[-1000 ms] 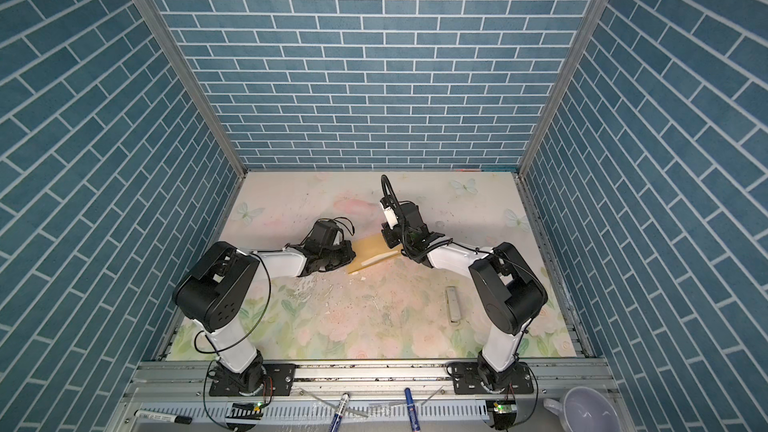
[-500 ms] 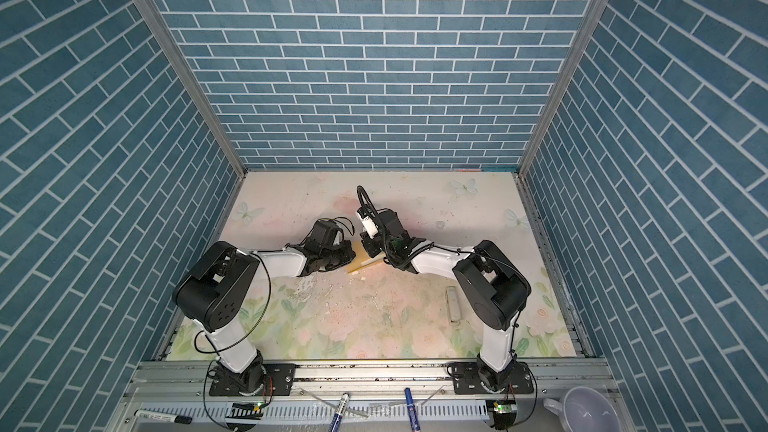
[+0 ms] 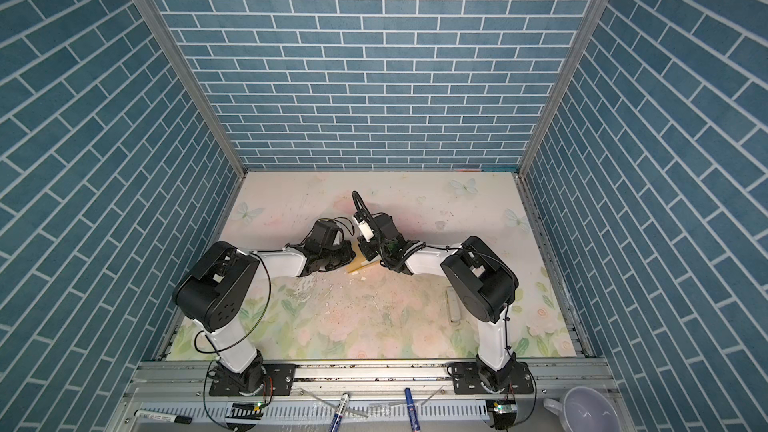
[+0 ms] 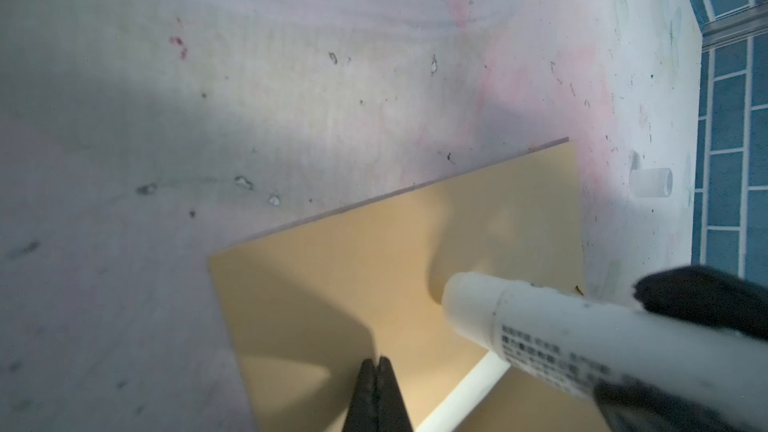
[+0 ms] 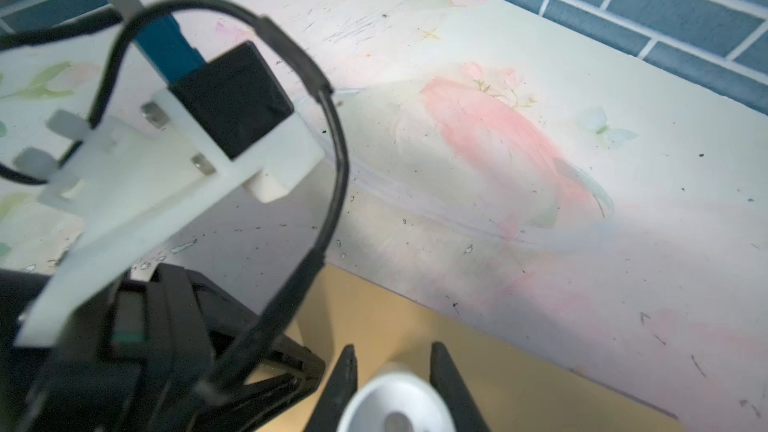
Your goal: Place the letter into the envelope and seal it
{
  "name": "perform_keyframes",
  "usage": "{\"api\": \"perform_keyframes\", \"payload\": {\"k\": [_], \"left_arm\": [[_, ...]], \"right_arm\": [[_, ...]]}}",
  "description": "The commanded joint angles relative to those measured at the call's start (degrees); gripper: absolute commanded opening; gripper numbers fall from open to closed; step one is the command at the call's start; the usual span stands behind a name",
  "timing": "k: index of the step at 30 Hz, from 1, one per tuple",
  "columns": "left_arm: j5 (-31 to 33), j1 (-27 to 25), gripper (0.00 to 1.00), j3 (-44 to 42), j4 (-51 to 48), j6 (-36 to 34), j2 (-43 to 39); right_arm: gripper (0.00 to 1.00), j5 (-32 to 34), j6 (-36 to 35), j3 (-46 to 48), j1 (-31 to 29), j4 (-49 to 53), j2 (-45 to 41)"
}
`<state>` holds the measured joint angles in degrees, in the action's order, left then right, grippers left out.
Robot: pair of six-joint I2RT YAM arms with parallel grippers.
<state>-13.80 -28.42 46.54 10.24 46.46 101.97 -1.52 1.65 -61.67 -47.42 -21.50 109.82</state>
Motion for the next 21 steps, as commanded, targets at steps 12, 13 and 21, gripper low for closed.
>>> {"api": "perform_keyframes", "payload": {"k": [12, 13, 21], "left_arm": [[3.24, 0.2, 0.0, -2.69, -7.6, -0.04, 4.55], [3.32, 0.21, 0.0, -2.69, -7.6, 0.02, 4.55], [3.47, 0.16, 0.0, -2.84, -7.55, 0.03, 4.55]], "right_arm": [[0.0, 3.21, -5.65, -2.24, -0.67, 3.35, 2.15], [0.0, 3.93, -5.98, -2.07, -0.66, 3.69, 2.0], [0.0, 8.22, -7.57, -1.0, -0.18, 6.45, 1.19]]}}
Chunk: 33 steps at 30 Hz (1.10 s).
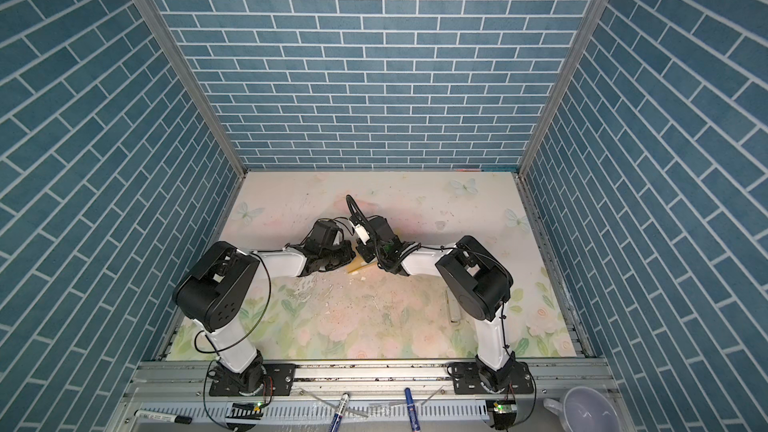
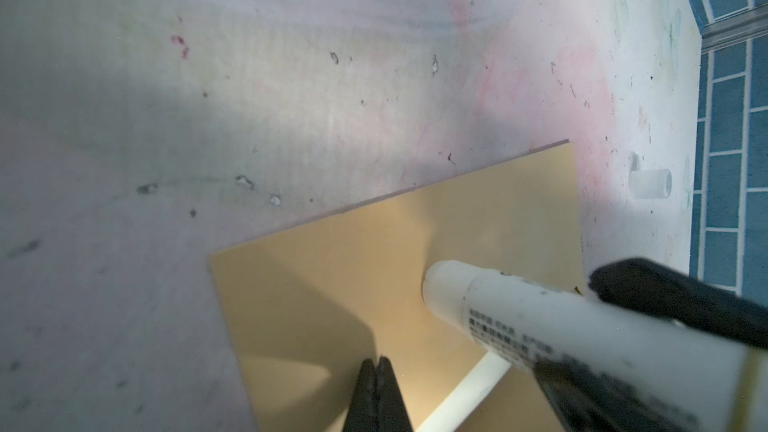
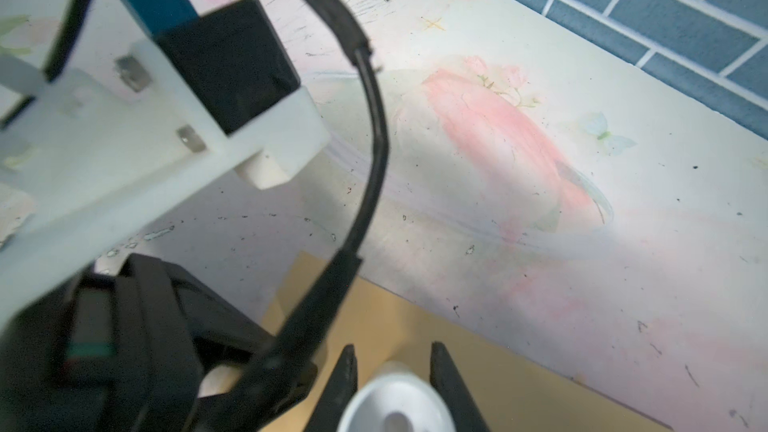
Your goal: Place the letter into the envelope and seal it
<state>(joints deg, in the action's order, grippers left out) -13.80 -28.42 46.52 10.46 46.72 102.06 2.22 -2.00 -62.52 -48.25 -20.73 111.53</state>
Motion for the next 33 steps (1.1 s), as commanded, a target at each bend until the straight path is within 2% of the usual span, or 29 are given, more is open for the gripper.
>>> {"api": "perform_keyframes", "payload": {"k": [1, 18, 33], "left_arm": [[3.49, 0.21, 0.0, -2.84, -7.8, -0.23, 4.38], [3.64, 0.2, 0.0, -3.09, -7.8, -0.05, 4.46], [3.82, 0.21, 0.0, -3.01, -7.9, 0.0, 4.46]], "right_arm": [[0.0, 4.71, -3.89, -0.02, 0.83, 5.87, -0.61], [0.0, 6.64, -3.8, 3.13, 4.34, 9.43, -3.19], [0.0, 7.87, -3.16, 10.38, 9.08, 11.59, -8.84]]}}
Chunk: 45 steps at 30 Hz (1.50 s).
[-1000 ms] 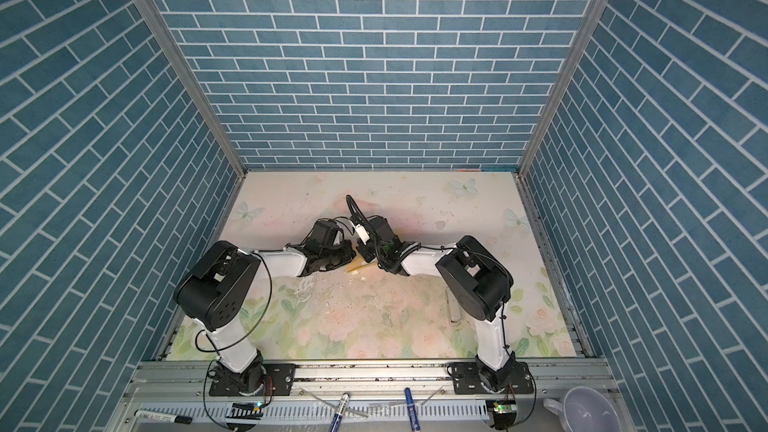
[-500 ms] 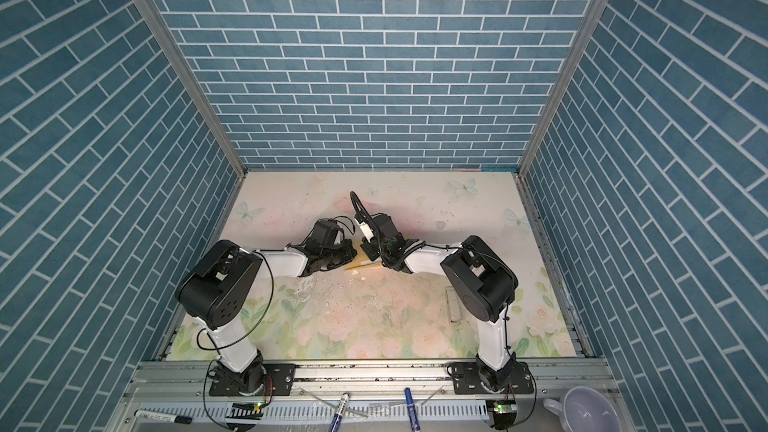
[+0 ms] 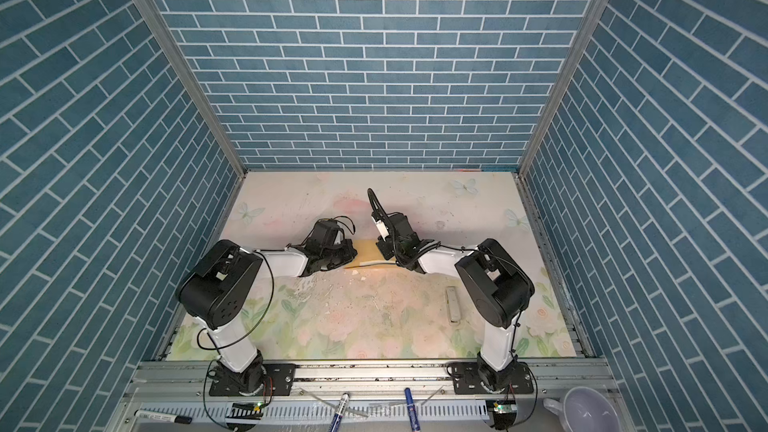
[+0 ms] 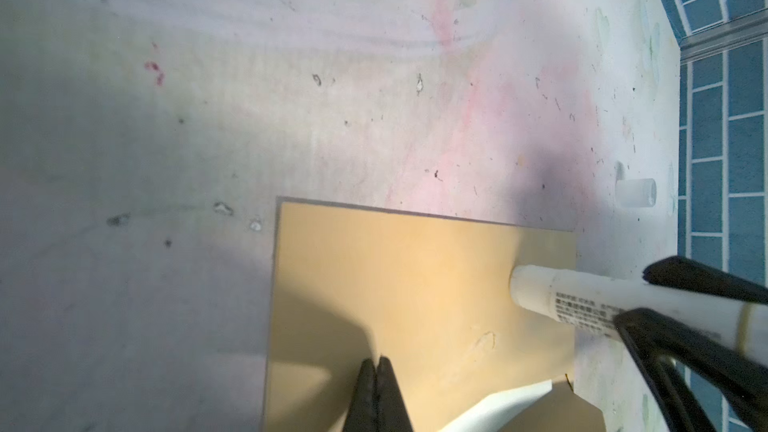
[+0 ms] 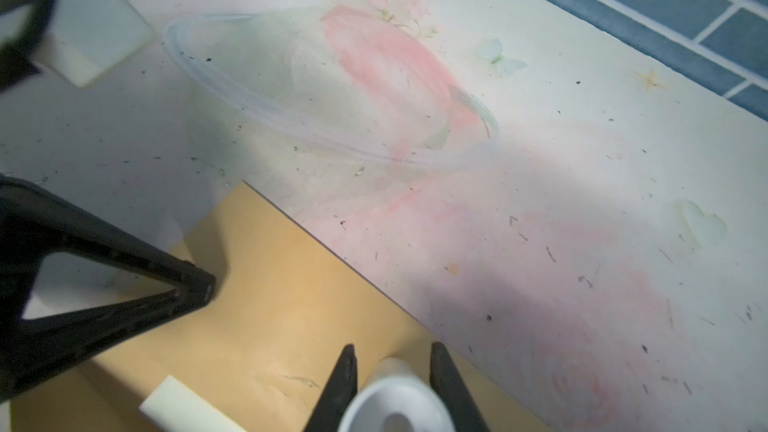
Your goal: Place the letter into the envelope and seal it
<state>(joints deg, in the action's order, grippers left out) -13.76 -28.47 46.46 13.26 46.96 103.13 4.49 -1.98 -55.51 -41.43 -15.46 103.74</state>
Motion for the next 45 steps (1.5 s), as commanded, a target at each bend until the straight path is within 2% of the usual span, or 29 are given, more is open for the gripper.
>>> {"api": "perform_keyframes", "payload": {"k": [1, 11, 24, 45], "left_arm": [[3.77, 0.26, 0.0, -3.02, -10.71, -0.27, 3.39], [3.64, 0.17, 0.0, -3.02, -10.59, -0.1, 3.06], [3.35, -0.19, 0.0, -2.74, -10.36, -0.09, 3.04], [3.05, -0.18, 0.0, -3.21, -9.39, 0.28, 3.57]], "right_arm": [[0.0, 5.51, -2.97, 3.54, 2.48, 6.31, -1.34], [0.0, -3.26, 0.88, -3.31, 1.53, 6.08, -4.06], [0.0, -3.1, 0.21, -9.73, -6.18, 4.04, 0.16], [0.0, -3.36, 4.18, -8.63, -9.22, -1.27, 4.98]]}}
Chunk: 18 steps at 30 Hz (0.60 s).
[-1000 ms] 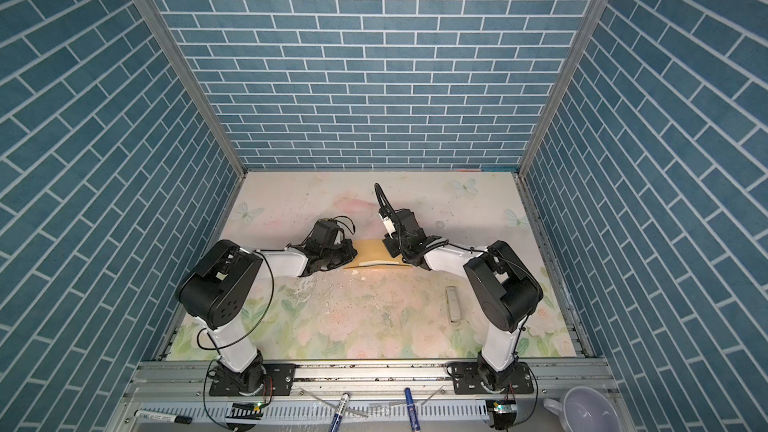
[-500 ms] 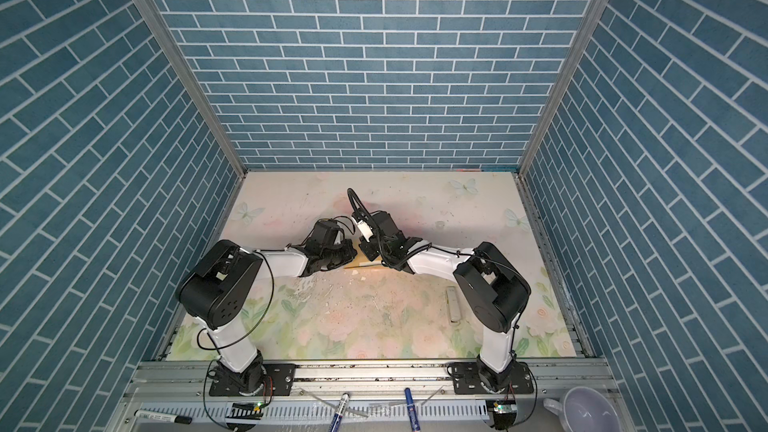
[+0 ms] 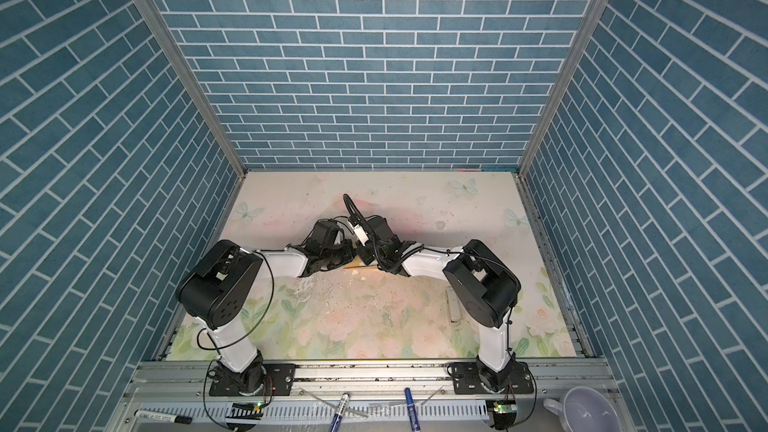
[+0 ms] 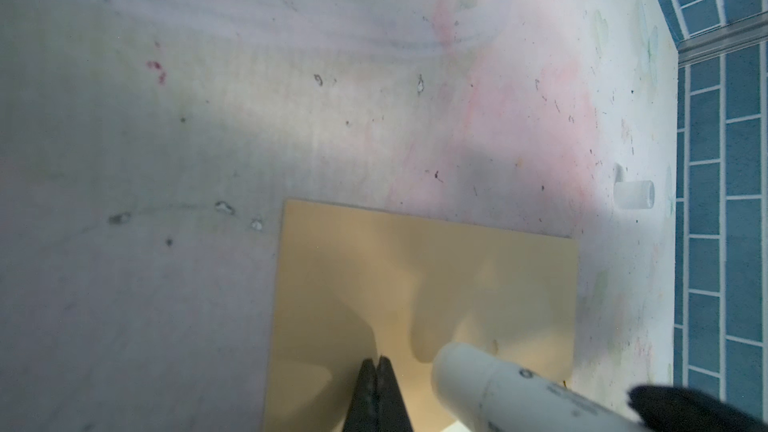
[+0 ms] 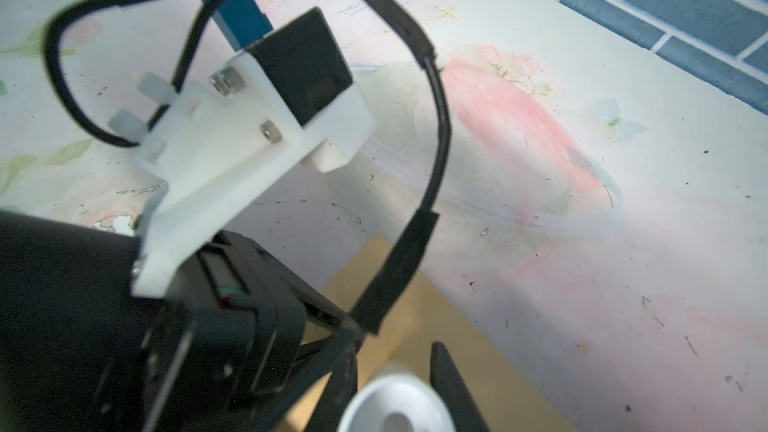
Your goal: Place the letter into the envelope and seal it
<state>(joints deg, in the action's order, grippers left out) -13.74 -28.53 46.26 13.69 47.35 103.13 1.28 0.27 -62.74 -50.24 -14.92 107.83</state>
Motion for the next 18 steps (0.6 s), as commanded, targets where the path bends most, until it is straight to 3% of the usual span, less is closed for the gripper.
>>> {"api": "perform_keyframes", "payload": {"k": [1, 18], "left_arm": [[3.18, -0.12, 0.0, -3.1, -9.78, -0.15, 3.61], [3.15, -0.11, 0.0, -3.6, -8.9, 0.51, 3.76]], "right_arm": [[0.0, -0.14, 1.88, -1.18, -0.4, -1.73, 0.98], [0.0, 3.61, 0.12, 5.19, -0.49, 1.98, -1.28]]}}
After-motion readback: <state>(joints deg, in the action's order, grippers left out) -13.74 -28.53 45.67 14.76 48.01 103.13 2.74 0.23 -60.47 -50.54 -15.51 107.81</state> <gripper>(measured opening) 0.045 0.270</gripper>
